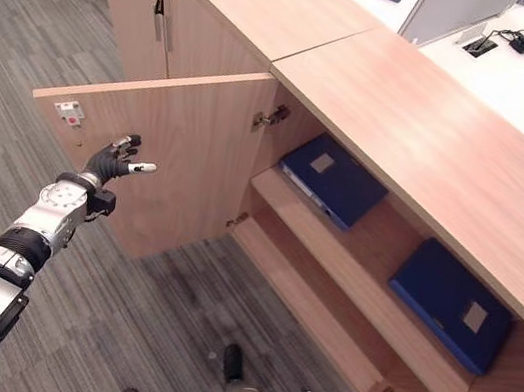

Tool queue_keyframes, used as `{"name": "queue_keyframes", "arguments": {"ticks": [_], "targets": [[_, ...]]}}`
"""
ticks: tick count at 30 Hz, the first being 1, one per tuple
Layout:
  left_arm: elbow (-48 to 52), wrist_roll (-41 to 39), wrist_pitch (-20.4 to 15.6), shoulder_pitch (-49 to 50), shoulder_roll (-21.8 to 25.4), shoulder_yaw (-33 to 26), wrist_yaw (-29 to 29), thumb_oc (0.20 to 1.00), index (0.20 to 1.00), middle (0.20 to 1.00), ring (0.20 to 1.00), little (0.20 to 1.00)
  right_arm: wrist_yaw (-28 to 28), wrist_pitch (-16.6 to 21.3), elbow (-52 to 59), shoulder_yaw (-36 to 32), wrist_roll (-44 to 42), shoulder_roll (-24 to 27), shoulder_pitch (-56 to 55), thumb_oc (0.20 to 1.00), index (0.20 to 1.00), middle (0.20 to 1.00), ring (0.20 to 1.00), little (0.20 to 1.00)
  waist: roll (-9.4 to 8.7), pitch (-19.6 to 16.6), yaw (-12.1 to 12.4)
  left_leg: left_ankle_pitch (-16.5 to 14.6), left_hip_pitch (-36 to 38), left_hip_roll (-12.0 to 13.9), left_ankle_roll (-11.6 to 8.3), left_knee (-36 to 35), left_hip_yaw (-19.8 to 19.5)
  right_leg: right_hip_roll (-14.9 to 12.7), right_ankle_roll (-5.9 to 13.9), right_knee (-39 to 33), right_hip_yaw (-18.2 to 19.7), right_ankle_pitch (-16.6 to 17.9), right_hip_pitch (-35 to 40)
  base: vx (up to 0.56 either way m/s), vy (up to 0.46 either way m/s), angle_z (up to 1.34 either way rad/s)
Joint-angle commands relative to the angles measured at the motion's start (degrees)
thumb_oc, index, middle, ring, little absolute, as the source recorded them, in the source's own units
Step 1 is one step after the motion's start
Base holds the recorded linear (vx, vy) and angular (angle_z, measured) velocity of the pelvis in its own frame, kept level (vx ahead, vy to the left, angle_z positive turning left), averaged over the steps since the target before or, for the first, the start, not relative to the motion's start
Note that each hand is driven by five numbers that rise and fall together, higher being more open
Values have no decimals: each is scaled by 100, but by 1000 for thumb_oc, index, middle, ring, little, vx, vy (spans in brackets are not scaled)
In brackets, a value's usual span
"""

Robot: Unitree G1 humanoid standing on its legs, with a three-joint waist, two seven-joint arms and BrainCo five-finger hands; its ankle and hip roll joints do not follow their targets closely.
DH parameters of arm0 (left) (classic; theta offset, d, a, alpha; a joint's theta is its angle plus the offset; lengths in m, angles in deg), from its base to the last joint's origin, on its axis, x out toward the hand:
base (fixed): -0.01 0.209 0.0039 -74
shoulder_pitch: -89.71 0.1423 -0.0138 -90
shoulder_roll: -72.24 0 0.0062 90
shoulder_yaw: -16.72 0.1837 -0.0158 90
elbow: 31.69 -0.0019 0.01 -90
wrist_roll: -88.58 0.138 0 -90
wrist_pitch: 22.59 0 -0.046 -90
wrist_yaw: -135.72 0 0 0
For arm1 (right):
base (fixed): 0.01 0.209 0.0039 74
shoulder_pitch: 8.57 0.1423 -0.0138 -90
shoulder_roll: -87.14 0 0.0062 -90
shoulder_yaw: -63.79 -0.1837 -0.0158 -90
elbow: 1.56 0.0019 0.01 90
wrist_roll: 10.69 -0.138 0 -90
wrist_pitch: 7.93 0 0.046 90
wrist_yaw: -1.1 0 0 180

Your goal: Put the empty folder in the office cabinet

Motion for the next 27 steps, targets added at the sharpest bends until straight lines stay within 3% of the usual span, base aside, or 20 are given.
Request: {"name": "queue_keyframes", "arguments": {"ticks": [1, 4, 5, 8, 10, 11, 14, 19, 23, 27], "targets": [[391, -202, -378, 165, -223, -346, 47, 1000, 1000, 1000, 1000, 1000, 13, 120, -48, -12, 189, 97, 112, 1000, 1000, 1000, 1000, 1000, -54, -28, 218, -268, -44, -66, -72, 18, -318, -627, 823, 94, -442, -430, 471, 14, 3, 9], [1010, -508, -445, 838, -543, -611, 102, 1000, 1000, 1000, 1000, 1000, 46, 113, -86, -119, 151, -14, 68, 1000, 1000, 1000, 1000, 1000, -36, -31, 354, -263, -31, -84, -51, 18, -410, -657, 800, 97, -522, -465, 561, 9, 0, 15], [1654, -494, -476, 1597, -742, -611, 84, 1000, 1000, 1000, 1000, 1000, 75, 92, -87, -246, 129, -103, 51, 1000, 1000, 1000, 1000, 1000, -2, -24, 498, -251, -21, -109, -26, 18, -520, -695, 777, 124, -625, -500, 657, 5, 6, 34], [2267, -303, -369, 2490, -792, -531, -64, 1000, 1000, 1000, 1000, 1000, 82, 68, -60, -371, 135, -145, 21, 1000, 1000, 1000, 1000, 1000, 35, -44, 681, -242, -2, -142, 6, 18, -675, -737, 746, 214, -774, -566, 777, 23, 12, 36], [2280, -300, -363, 2505, -791, -532, -60, 1000, 1000, 1000, 1000, 1000, 83, 68, -59, -368, 135, -146, 14, 1000, 1000, 1000, 1000, 1000, 35, -49, 675, -243, 0, -141, 6, 18, -681, -738, 747, 215, -780, -570, 781, 5, 13, 38], [2343, -70, -261, 3091, -718, -438, -235, 1000, 1000, 1000, 1000, 1000, 81, 55, -46, -442, 164, -130, 8, 1000, 1000, 1000, 1000, 1000, 84, -49, 804, -244, 7, -160, 34, 33, -820, -764, 723, 356, -882, -634, 819, 10, 49, 48], [1932, 201, -70, 3789, -801, -347, -457, 1000, 1000, 1000, 1000, 1000, 87, 14, -129, -537, 210, -59, 42, 1000, 1000, 1000, 1000, 1000, 179, -56, 1020, -239, -20, -200, 85, 105, -1121, -813, 681, 588, -1113, -748, 919, 6, 54, 32], [1357, 538, 85, 4100, -957, -352, -472, 1000, 1000, 1000, 1000, 1000, 149, -7, -197, -558, 304, -12, 114, 1000, 1000, 1000, 1000, 1000, 243, -39, 1185, -244, -67, -251, 132, 229, -1339, -858, 684, 1071, -1352, -860, 889, -17, 44, 37], [541, 862, 113, 3976, -1205, -565, -133, 1000, 1000, 1000, 1000, 1000, 272, -13, -325, -644, 132, -87, 335, 1000, 1000, 1000, 1000, 1000, 420, 126, 1280, -161, 4, -202, 206, 151, -1587, -819, 837, 2364, -1241, -533, 247, -49, 48, 26], [-54, 879, 78, 3750, -1364, -750, 101, 1000, 1000, 1000, 1000, 1000, 363, -9, -345, -657, 7, -144, 492, 1000, 1000, 1000, 1000, 1000, 441, 134, 1274, -185, 93, -129, 129, 41, -1675, -874, 828, 1993, -1227, -697, 205, 43, -54, 31]]}}
